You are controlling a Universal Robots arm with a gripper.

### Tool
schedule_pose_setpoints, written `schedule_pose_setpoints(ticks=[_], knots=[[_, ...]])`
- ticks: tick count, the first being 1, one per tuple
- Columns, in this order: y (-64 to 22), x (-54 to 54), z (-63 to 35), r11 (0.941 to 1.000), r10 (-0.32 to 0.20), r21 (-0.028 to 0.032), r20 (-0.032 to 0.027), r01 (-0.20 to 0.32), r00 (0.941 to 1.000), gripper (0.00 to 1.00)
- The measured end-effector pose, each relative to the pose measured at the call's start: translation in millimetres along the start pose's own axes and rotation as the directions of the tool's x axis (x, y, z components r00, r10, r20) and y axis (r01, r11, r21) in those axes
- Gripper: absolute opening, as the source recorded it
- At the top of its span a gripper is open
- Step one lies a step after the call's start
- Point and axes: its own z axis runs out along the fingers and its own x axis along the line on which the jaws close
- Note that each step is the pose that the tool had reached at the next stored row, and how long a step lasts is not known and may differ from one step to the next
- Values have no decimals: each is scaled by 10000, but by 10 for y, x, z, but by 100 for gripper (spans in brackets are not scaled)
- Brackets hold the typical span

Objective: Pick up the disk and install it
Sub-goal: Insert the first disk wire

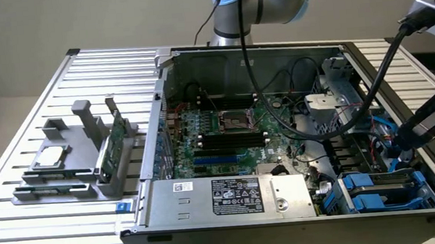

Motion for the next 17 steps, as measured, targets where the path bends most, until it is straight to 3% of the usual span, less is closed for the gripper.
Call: schedule_pose_setpoints(ticks=[4, 8, 12, 17], knots=[[-2, 2, 17, 9976, 679, 117, 106, -680, 9976, 25], [-5, 5, 31, 9900, 1385, 230, 225, -1390, 9901, 25], [-7, 7, 46, 9775, 2070, 334, 350, -2082, 9777, 25], [-9, 11, 64, 9562, 2871, 442, 510, -2893, 9566, 25]])
